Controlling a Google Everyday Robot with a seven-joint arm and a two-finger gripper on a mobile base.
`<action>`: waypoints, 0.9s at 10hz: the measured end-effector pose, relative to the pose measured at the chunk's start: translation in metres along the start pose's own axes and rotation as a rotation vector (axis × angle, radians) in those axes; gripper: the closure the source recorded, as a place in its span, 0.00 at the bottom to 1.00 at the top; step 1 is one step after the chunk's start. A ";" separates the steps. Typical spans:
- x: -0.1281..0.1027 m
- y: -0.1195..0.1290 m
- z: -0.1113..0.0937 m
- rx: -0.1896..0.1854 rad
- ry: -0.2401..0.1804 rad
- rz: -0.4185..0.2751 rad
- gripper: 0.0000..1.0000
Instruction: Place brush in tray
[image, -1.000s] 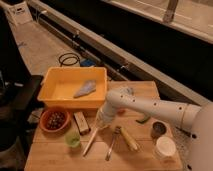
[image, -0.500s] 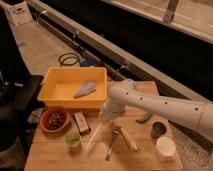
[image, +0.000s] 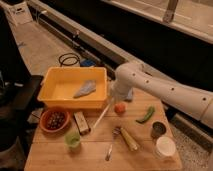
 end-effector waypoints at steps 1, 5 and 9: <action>0.020 -0.028 -0.019 0.016 0.035 -0.014 1.00; 0.048 -0.124 -0.080 0.093 0.107 -0.089 1.00; 0.051 -0.130 -0.085 0.098 0.115 -0.093 1.00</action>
